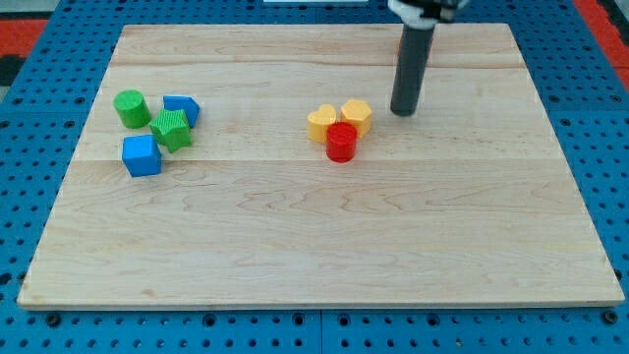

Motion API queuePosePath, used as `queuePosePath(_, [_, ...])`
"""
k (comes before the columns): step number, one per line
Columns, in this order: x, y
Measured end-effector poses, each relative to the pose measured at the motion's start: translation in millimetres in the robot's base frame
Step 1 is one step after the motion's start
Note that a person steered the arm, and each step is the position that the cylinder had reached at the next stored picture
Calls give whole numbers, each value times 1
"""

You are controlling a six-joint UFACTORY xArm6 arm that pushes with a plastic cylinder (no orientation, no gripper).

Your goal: Put the yellow hexagon at the bottom of the red star

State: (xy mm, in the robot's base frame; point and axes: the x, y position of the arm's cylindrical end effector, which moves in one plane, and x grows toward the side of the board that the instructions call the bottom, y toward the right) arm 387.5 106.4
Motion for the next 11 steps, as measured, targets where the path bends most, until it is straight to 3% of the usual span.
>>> queuePosePath(1, [10,-30])
queuePosePath(2, [10,-107])
queuePosePath(3, [4,-144])
queuePosePath(4, [-12,-138])
queuePosePath(6, [-35,-48])
queuePosePath(7, [-28,-37])
queuePosePath(9, [-66,0])
queuePosePath(10, [-10,24])
queuePosePath(11, [-61,96])
